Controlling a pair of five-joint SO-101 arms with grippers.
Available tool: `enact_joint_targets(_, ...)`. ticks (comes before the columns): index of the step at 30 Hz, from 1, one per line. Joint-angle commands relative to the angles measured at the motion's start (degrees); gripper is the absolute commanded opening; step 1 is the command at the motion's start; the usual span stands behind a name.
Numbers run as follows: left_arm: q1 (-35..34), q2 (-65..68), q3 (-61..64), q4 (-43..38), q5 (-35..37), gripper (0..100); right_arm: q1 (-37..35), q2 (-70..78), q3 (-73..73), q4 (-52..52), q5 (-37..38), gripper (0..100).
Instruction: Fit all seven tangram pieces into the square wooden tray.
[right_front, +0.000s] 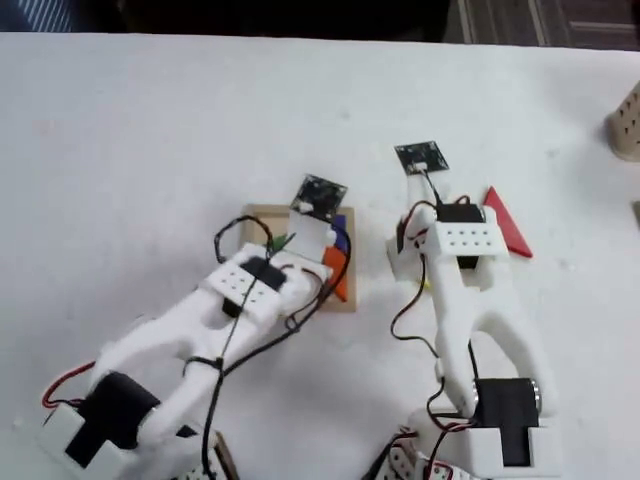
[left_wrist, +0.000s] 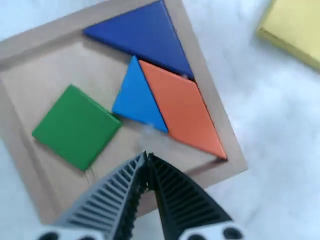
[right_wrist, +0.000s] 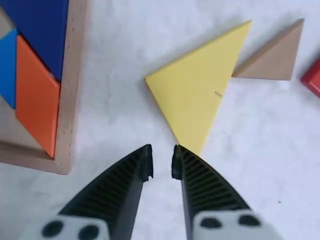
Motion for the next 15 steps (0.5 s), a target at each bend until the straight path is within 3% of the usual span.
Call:
enact_joint_targets(1,-1.54,2.59,-4.04,0.00,-1.76,2,0.31,-0.75,-0.44,-0.48,0.00,6.3)
enact_joint_targets(8,-4.97,10.24,-13.01,5.71,-1.76,2,0.22,-0.75,-0.44,-0.48,0.00,6.3)
enact_joint_targets(15,-10.42,10.95,-13.80,0.62,-1.76,2,0.22,-0.75,-0.35,-0.48,0.00,6.3)
